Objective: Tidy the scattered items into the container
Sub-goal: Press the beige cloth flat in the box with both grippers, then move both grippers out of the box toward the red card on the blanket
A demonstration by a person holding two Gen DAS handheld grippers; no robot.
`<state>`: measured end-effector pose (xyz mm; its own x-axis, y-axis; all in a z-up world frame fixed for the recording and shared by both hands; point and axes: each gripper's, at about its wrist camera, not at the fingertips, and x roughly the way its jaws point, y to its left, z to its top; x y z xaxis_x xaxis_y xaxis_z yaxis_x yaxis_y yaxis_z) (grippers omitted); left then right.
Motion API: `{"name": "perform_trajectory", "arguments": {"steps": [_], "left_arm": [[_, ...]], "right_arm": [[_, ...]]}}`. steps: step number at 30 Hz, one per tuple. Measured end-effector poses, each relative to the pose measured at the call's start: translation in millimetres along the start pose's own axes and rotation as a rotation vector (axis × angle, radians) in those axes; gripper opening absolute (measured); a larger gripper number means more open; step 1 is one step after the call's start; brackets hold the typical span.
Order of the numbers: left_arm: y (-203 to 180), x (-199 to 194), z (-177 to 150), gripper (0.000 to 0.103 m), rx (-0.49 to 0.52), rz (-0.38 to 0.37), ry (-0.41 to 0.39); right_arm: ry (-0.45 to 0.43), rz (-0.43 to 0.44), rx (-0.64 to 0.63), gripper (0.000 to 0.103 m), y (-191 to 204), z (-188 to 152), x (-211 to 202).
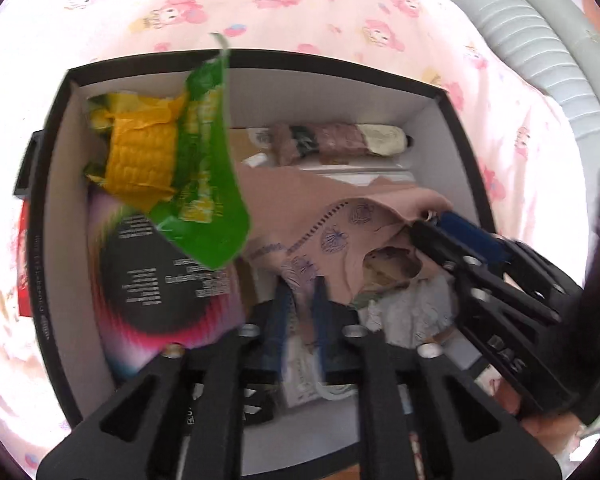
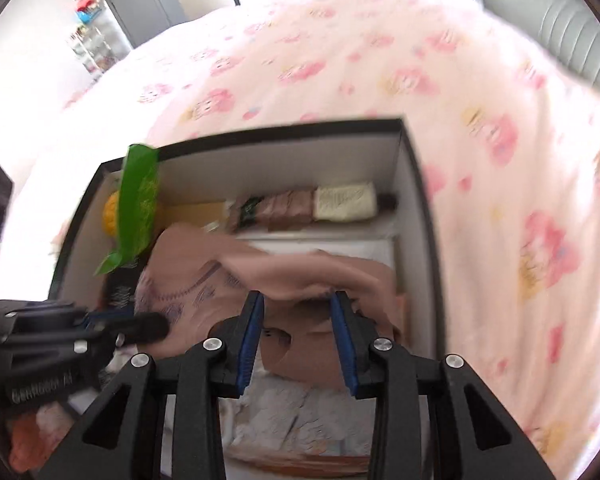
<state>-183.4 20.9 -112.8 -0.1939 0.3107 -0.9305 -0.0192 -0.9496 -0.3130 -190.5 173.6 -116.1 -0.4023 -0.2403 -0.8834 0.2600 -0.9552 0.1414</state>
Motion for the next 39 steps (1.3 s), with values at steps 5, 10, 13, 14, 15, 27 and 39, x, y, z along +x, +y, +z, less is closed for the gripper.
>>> {"name": "perform_trajectory", "arguments": {"steps": [5, 10, 13, 14, 15, 27, 39], "left_arm": [[-1.3, -13.5, 6.5, 0.027, -0.010, -0.055, -0.053], [2.0, 24.9, 18.6, 0.027, -0.040, -0.068, 0.084], [6.3, 36.0, 27.3, 0.027, -0.070, -0.081, 0.109], [6.6, 35.4, 29.9, 0.027, -0.072, -0.085, 0.105], [6.7, 34.6, 31.6, 0.027, -0.073, -0.084, 0.098], [-3.2, -42.5, 9.2, 0.043, 0.011, -0.241, -0.067], [-10.1, -105.9, -79.5, 0.044, 0.157, -0.228, -0.194]], "right_arm": [[-0.064, 0.095, -0.008, 0.031, 0.2, -1.6, -32.0], [0.015, 0.046, -0.021, 0.030, 2.0, 7.6, -11.6], [0.057, -0.003, -0.034, 0.029, 5.8, 11.4, 6.1], [0.057, -0.012, -0.047, 0.029, 9.0, 13.0, 5.7], [0.065, 0.001, -0.050, 0.029, 11.4, 14.8, 6.6], [-0.018, 0.006, -0.011, 0.030, 25.8, 7.5, -60.6], [-0.162, 0.108, 0.041, 0.033, 60.5, -54.1, -158.5]]}}
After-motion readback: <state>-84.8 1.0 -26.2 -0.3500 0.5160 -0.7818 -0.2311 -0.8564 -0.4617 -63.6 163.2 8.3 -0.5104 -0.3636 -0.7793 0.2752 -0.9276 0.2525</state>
